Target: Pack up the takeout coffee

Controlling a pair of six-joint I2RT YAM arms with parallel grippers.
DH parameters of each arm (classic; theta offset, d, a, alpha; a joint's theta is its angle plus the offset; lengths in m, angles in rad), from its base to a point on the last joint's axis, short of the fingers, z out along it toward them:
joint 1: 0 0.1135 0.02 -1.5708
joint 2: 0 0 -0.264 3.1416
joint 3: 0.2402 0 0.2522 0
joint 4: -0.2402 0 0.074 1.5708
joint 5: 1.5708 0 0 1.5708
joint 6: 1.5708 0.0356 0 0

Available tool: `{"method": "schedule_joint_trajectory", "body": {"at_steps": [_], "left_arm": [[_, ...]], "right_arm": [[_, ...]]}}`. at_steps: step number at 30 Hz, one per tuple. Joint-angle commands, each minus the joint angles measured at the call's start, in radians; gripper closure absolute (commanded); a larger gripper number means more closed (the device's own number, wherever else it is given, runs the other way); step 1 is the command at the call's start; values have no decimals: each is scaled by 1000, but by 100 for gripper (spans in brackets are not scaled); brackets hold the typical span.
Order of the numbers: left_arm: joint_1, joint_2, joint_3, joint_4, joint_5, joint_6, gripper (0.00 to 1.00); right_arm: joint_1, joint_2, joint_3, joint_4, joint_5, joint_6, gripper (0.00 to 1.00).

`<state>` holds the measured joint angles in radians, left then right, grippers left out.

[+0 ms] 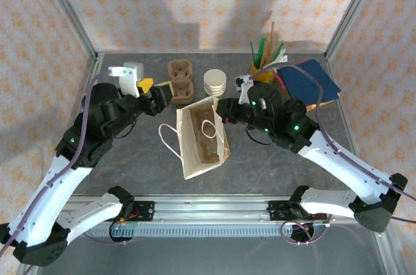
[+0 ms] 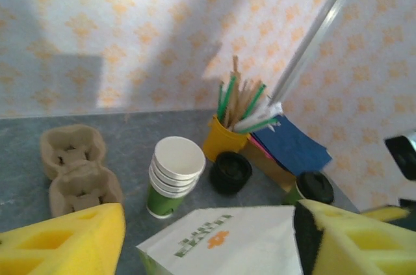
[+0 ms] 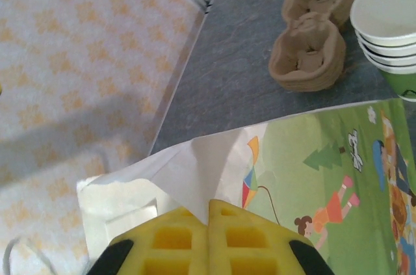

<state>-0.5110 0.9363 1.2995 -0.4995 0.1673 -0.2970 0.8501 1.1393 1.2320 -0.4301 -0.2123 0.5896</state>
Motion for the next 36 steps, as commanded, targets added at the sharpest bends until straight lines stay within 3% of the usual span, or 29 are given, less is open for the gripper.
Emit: {"method": "schedule_joint_trajectory", "body": {"at_steps": [1,5,17,25,36], "left_arm": [[-15,79,109,-120,61,-75,36],[-65,125,181,-191,86,-157,39],[-342,315,325,-442,-57,-282,55],[-347,364,253,-453,-50,-325,71],[-351,476,297,-499,-45,-338,74]], "right_arm": [[2,8,30,-27,99,222,100],[-8,-3,-13,38,108,349,100],[-21,-7,-126,182,83,588,100],[-29,-90,-244,241,130,719,100],[-82,-192,-346,263,119,811,100]]}}
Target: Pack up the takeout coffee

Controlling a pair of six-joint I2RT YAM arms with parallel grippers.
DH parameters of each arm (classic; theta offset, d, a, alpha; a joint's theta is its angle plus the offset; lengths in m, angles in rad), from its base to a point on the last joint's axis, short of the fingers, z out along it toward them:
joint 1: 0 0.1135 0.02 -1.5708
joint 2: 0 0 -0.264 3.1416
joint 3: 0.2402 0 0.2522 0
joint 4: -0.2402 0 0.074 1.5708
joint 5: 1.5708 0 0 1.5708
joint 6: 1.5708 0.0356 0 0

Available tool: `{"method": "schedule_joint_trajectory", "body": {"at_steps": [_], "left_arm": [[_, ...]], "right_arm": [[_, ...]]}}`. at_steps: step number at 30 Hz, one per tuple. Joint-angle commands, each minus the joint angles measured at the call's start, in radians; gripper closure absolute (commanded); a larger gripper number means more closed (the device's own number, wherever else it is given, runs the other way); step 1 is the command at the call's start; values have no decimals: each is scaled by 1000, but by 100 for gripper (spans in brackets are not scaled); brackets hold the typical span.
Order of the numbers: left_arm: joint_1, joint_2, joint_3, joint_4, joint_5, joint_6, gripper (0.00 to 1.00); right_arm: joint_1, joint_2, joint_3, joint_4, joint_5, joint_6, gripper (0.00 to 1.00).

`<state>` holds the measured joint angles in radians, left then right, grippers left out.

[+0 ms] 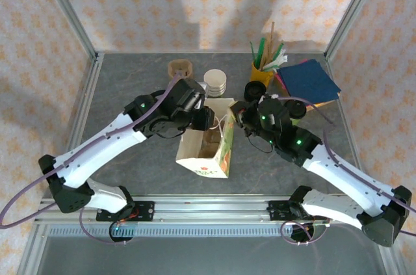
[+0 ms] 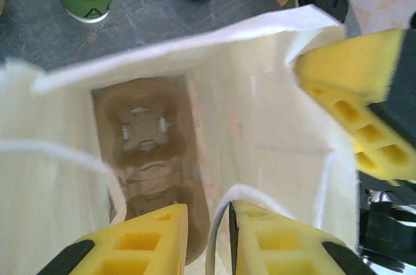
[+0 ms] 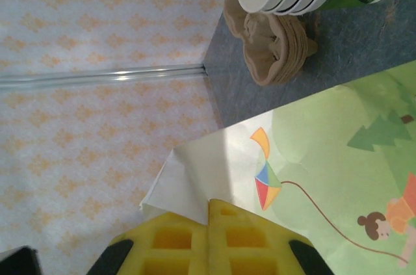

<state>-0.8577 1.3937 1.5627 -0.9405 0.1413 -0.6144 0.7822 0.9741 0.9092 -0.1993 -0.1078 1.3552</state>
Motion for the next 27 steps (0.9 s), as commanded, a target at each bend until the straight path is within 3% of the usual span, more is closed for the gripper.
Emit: {"method": "schedule_joint_trajectory", "body": {"at_steps": [1,9,24,27], "left_arm": [[-8,31,49,-75,-29,-22,74],[-51,87,114,-150,-92,-45,77],[-84,210,98,-145,-58,-54,83],[-84,184,140,-126,-66,-58,79]], "right_arm": [[-16,-35,-40,40,10,59,100],[-21,-85,-146,117,5,135,100],[-88,-168,-222,91,-29,119,100],[-93,-173,-227,78,-35,97,100]]}}
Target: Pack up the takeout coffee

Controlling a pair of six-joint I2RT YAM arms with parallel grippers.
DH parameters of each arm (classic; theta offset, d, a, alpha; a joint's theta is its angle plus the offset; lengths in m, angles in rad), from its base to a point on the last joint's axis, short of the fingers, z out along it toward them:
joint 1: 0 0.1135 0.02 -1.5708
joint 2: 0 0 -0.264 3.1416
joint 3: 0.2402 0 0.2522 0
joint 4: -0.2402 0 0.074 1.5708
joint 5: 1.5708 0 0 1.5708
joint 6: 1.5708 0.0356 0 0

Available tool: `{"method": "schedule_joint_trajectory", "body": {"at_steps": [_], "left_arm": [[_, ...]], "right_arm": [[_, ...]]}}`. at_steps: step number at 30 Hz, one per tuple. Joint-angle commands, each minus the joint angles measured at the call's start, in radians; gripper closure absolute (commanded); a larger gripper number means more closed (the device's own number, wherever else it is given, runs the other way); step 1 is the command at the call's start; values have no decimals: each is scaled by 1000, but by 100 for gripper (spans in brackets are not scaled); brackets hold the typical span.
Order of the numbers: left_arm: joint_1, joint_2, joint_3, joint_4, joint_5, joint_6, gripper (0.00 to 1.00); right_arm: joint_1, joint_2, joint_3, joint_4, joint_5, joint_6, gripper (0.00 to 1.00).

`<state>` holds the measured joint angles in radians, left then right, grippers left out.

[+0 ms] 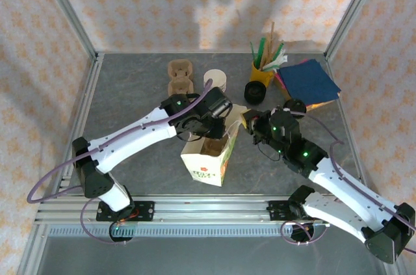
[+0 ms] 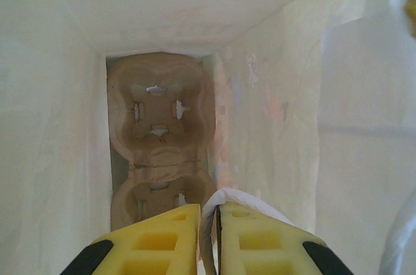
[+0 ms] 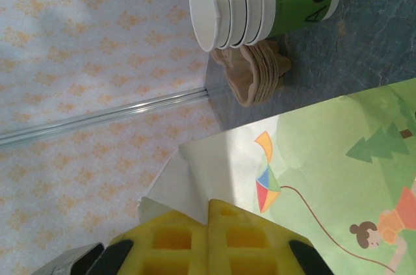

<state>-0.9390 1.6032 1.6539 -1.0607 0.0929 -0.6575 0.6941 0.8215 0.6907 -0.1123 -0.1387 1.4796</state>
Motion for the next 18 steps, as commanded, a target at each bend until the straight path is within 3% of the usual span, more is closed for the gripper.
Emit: {"method": "schedule_joint_trajectory", "body": {"at_steps": [1,10,15,18], "left_arm": [[-2,-31,63,-1,-19,-16,77],[-2,-72,145,-1,-71,-43,71],[-1,-76,164,-10,-102,-60,61],[-3,-89,155,-3,-107,-65,61]], "right_arm": [[-5,-19,-8,-17,-1,-37,100],[-5,-9,-5,-45,16,-79,100],[-5,-9,-3,-64,24,-91,100],[-5,-10,-5,-70,25,-90,100]]}}
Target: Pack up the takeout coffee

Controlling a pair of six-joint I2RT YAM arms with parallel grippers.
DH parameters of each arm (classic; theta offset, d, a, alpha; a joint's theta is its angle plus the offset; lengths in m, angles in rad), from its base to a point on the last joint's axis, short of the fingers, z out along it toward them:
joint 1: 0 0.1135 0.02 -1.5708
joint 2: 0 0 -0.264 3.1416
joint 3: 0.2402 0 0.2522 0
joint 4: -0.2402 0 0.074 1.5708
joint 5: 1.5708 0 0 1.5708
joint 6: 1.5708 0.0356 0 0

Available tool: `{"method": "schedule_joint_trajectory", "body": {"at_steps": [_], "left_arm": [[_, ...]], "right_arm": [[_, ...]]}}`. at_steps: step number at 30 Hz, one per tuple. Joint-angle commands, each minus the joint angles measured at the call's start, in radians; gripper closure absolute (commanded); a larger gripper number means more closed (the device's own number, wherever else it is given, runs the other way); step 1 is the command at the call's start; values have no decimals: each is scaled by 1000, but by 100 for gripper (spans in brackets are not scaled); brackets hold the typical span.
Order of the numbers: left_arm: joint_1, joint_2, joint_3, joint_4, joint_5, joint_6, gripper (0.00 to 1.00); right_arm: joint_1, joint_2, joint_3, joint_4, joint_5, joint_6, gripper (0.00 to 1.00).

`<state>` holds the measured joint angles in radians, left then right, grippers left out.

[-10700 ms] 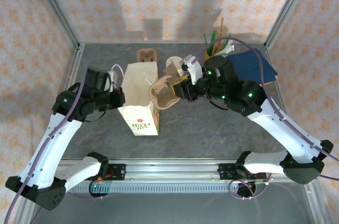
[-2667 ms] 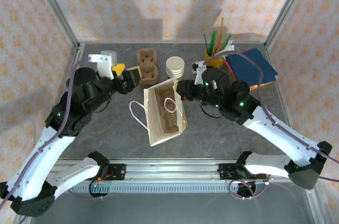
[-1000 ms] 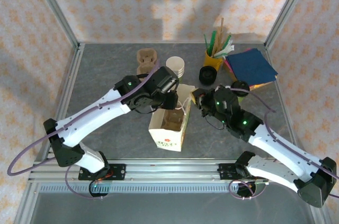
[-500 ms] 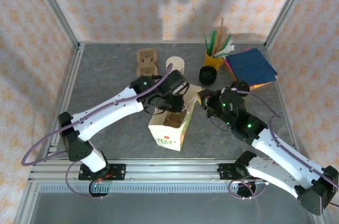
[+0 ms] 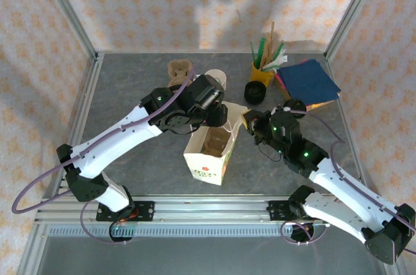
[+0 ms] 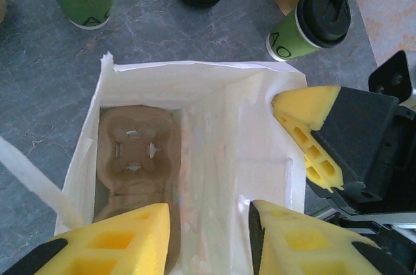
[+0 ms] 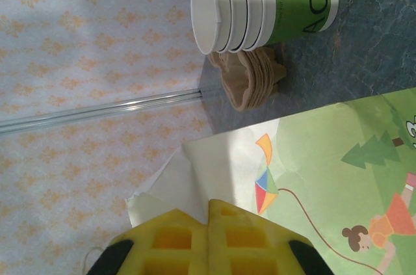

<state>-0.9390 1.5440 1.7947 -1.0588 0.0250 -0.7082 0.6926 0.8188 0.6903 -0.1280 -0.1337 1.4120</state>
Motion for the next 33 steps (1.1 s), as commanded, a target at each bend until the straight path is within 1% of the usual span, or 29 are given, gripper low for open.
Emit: {"method": "schedule_joint_trajectory", "body": {"at_steps": [1,7,10,16,23,27,33], "left_arm": [[-1,-28,9,-7,-38,-15,63],[-2,-5,-27,-26,-34,-22,76],[-1,-13,-54,0,-28,-23,79],[-3,22,-99,29,40,-1,81],[-11,54,-121,37,71,32,80],[-14,60,-179,112,135,38,79],[-14,110,-214,114,104,38,79]], "right_arm": [[-4,-7,-4,-55,23,-25,100],[-4,-17,-8,-58,26,-20,100],[-4,-25,-18,-61,25,-14,100],[-4,-56,-36,-70,31,-2,100],[-4,-60,-37,-55,26,1,100],[-4,-57,-37,-50,23,3,100],[-4,-58,-35,-48,21,3,100]]}}
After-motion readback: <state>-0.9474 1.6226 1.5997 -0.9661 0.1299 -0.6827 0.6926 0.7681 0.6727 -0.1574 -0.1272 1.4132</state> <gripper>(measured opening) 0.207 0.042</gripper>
